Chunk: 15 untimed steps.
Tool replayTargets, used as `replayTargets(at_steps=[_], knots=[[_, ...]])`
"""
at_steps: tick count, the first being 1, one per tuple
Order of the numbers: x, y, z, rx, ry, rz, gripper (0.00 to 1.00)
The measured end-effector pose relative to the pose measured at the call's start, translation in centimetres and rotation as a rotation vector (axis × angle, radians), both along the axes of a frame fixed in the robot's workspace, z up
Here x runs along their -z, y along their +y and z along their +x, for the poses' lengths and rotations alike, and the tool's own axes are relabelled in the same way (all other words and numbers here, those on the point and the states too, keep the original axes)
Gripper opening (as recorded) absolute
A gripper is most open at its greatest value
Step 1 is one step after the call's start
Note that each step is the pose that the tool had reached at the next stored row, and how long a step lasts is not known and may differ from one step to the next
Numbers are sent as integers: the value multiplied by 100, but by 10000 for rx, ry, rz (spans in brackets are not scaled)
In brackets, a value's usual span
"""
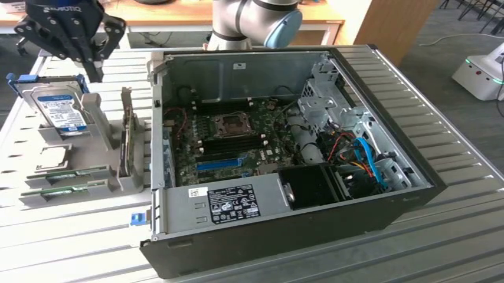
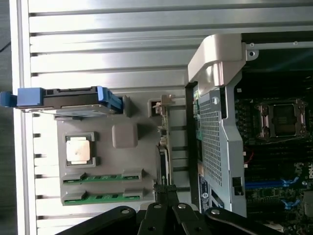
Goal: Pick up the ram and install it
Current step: 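Reach for the ram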
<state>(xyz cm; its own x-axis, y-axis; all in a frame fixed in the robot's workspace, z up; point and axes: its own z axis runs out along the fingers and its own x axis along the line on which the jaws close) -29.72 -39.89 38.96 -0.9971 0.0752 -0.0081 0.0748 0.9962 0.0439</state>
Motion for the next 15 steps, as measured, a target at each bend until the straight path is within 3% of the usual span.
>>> replayTargets(at_steps=[15], knots=[[16, 0, -395, 2, 98, 0, 10]])
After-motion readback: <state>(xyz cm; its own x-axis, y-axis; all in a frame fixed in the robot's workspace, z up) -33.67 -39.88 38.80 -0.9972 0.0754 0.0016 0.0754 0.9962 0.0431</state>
